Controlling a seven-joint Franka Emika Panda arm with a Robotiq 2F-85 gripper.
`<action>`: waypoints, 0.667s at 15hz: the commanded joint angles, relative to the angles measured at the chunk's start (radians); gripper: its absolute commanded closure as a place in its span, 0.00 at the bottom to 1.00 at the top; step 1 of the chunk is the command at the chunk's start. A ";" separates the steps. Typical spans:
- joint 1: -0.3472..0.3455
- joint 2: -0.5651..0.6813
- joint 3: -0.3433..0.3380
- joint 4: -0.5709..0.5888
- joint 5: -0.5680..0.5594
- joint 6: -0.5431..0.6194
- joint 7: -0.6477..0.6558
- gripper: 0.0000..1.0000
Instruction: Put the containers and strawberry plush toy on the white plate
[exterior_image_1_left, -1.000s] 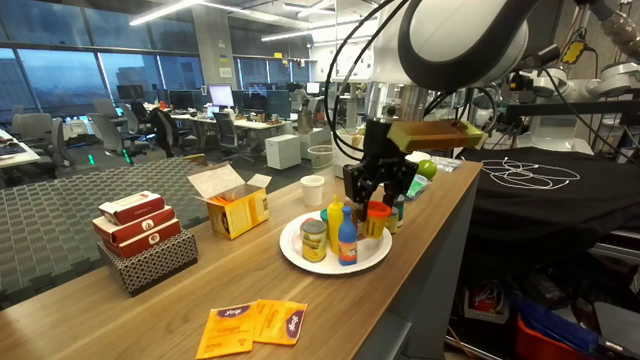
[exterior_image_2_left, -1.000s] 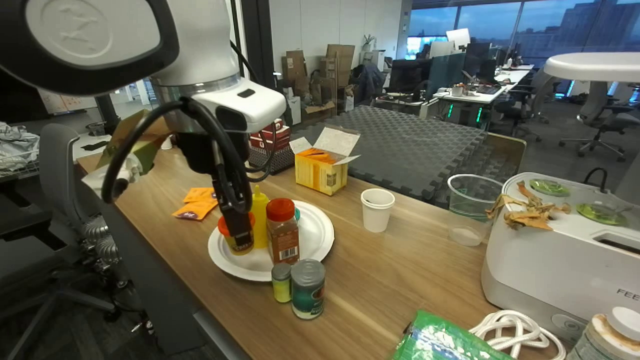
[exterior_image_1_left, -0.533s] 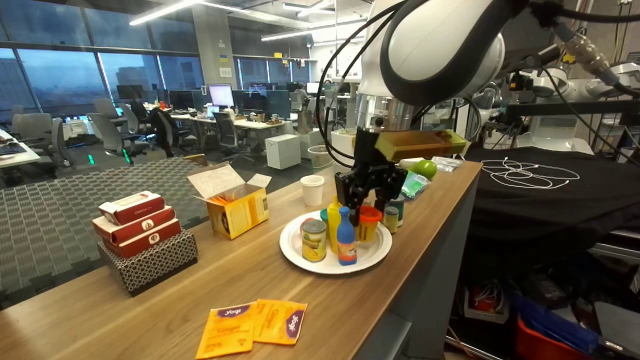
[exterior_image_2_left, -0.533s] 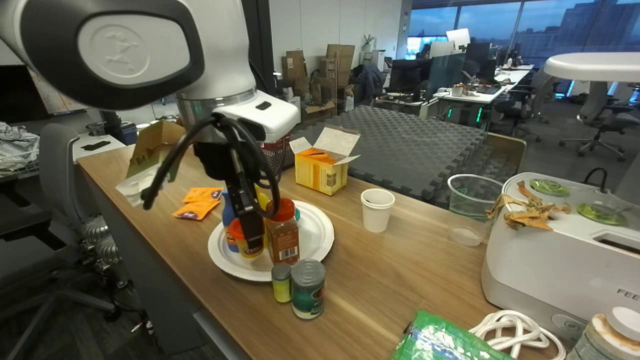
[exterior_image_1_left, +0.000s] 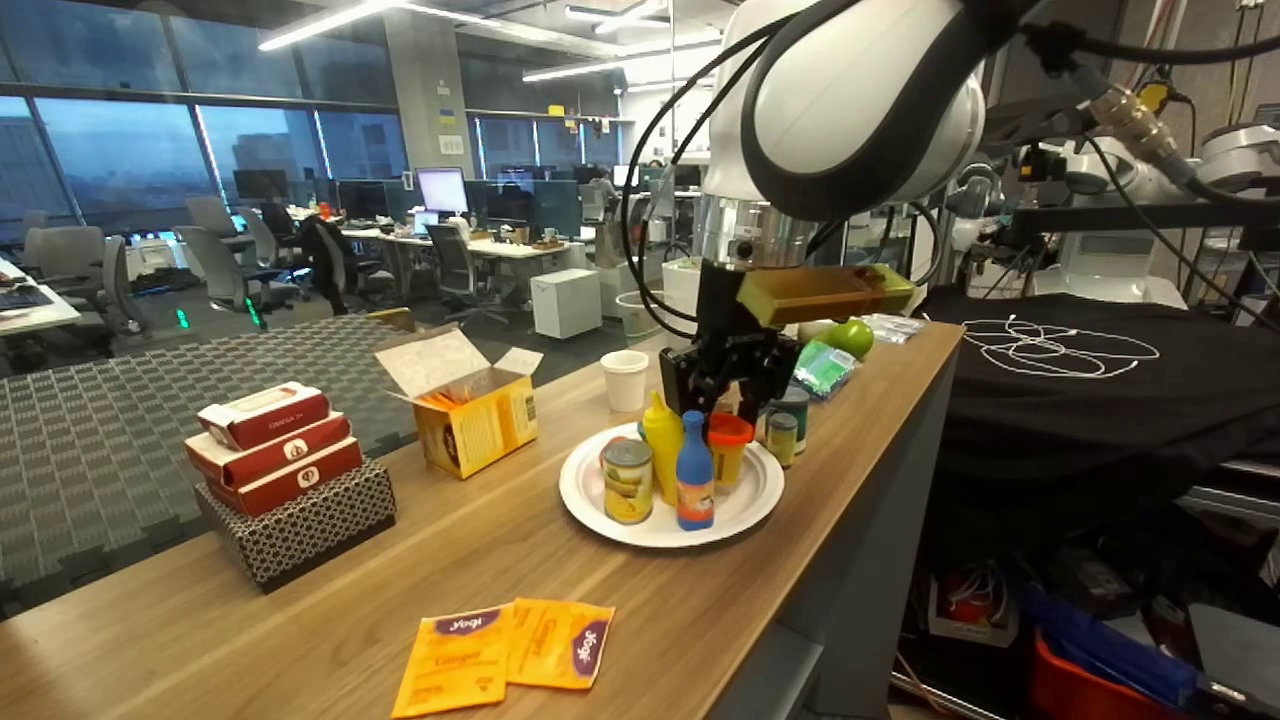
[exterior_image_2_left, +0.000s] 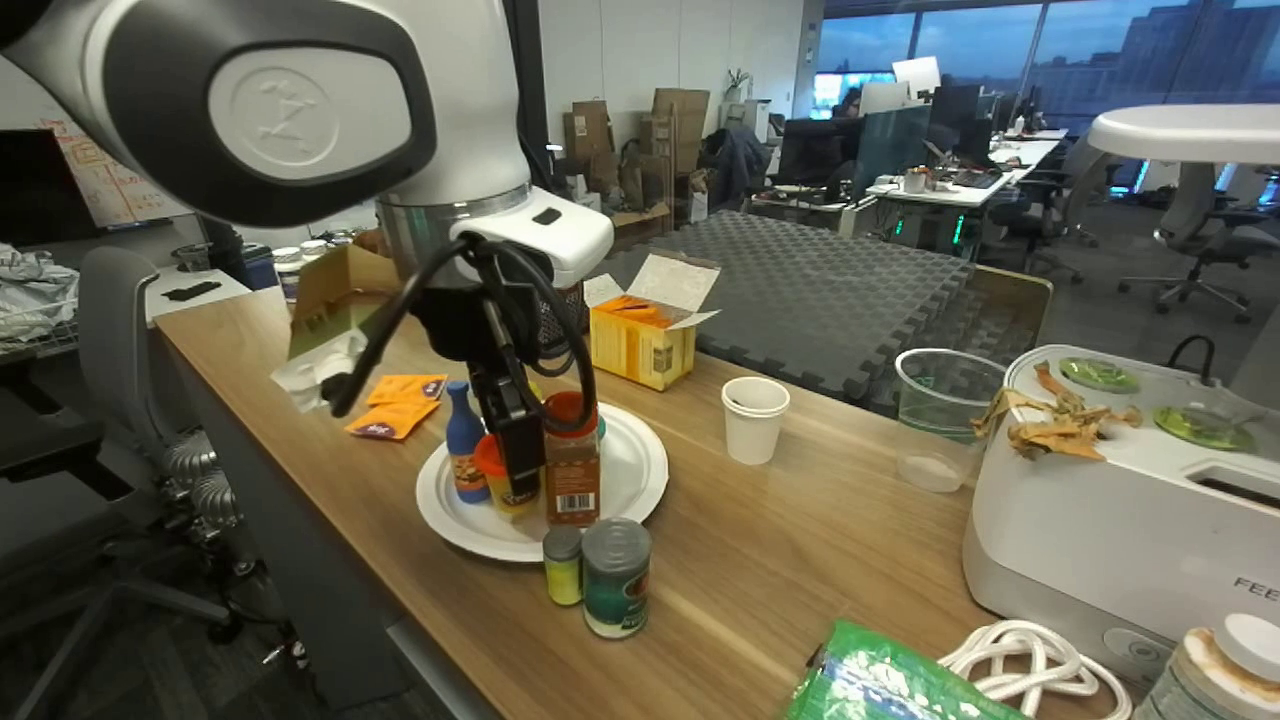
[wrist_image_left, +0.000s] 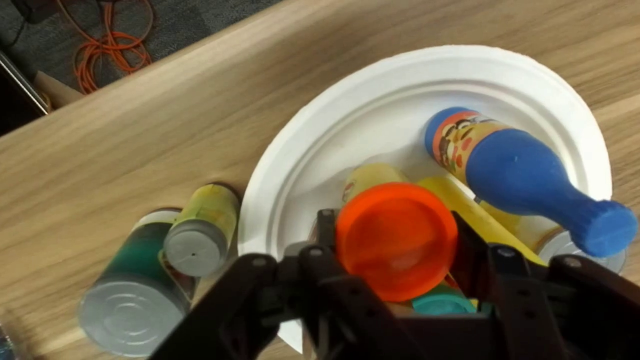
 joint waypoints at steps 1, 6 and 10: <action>-0.006 0.001 0.002 0.024 0.014 -0.017 -0.033 0.14; -0.009 -0.012 0.000 0.017 0.017 -0.010 -0.039 0.00; -0.012 -0.032 -0.004 0.009 0.011 -0.005 -0.035 0.00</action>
